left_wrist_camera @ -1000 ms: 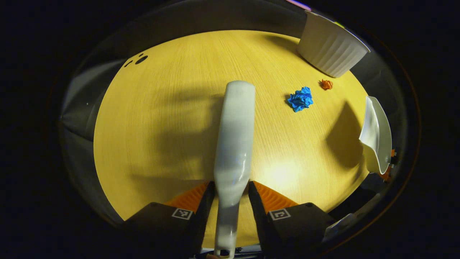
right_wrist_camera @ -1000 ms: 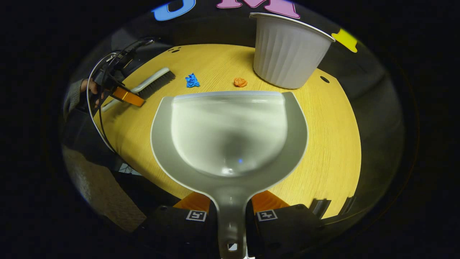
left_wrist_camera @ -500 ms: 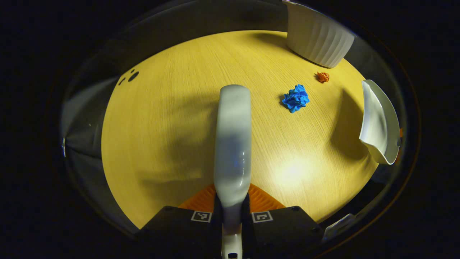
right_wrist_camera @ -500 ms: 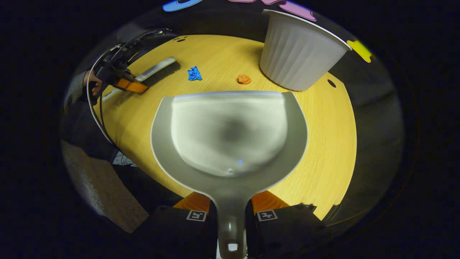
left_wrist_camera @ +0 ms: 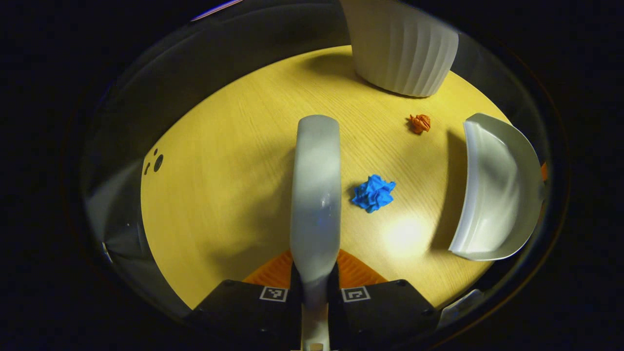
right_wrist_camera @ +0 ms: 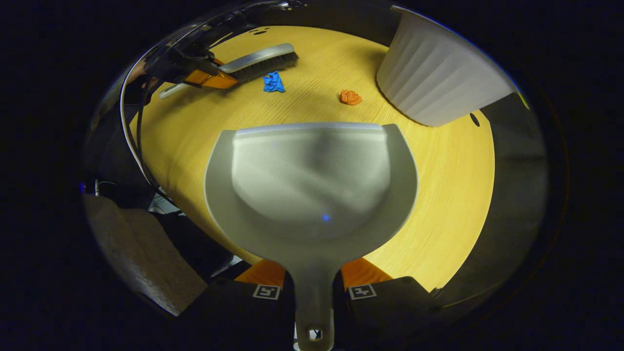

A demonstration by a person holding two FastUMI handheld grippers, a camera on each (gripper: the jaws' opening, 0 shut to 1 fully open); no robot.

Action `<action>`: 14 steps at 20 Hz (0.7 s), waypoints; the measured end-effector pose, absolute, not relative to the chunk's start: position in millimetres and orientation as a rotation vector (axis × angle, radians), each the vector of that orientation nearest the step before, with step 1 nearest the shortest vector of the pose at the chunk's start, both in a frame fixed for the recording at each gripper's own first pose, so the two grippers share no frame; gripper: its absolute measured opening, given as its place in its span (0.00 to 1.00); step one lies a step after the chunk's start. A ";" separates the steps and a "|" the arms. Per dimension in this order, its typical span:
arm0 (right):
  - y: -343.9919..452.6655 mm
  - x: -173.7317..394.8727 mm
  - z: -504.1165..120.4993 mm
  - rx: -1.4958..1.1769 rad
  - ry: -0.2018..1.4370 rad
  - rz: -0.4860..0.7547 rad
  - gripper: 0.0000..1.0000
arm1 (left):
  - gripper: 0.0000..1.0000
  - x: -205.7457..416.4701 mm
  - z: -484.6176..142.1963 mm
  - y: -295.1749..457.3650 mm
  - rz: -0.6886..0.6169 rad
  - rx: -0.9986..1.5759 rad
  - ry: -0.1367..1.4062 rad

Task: Pick up the small broom and dustpan from the desktop, sweep the trash into the dustpan with the broom, and then empty the trash into the garbage bin.

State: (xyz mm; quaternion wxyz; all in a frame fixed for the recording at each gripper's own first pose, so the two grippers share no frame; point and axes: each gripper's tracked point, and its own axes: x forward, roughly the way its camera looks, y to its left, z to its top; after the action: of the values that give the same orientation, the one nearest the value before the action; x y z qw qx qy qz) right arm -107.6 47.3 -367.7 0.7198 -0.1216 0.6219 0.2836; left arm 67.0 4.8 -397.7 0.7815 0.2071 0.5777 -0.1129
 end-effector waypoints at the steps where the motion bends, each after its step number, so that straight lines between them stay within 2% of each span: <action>1: 46.5 -106.1 -370.2 -0.270 1.376 0.627 0.36 | 0.26 68.7 -401.7 -2.6 -0.247 0.442 1.254; 2: 45.2 -105.7 -371.6 -0.267 1.380 0.630 0.35 | 0.22 70.4 -403.9 -10.8 -0.251 0.436 1.261; 3: 45.4 -105.6 -372.9 -0.262 1.380 0.633 0.32 | 0.26 70.9 -407.8 -18.8 -0.257 0.431 1.269; 6: 43.3 -103.3 -377.1 -0.254 1.380 0.634 0.37 | 0.26 74.4 -409.7 -42.6 -0.290 0.436 1.270; 7: 42.9 -103.1 -379.1 -0.249 1.381 0.637 0.39 | 0.22 75.7 -409.3 -50.3 -0.305 0.437 1.267; 8: 43.2 -102.6 -380.1 -0.242 1.380 0.642 0.36 | 0.22 77.4 -409.7 -58.9 -0.316 0.434 1.272; 10: 41.8 -100.8 -383.0 -0.235 1.378 0.654 0.36 | 0.26 80.8 -411.1 -78.8 -0.350 0.402 1.281; 14: 38.7 -99.4 -386.1 -0.227 1.377 0.671 0.35 | 0.25 73.4 -410.2 -111.6 -0.450 0.363 1.317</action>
State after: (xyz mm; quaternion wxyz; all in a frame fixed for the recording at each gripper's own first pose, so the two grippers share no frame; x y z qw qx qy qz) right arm -99.4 38.7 -386.1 0.7151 -0.1023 0.6215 0.3031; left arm 73.4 -111.6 -410.2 0.7524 0.1662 0.6032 -0.2059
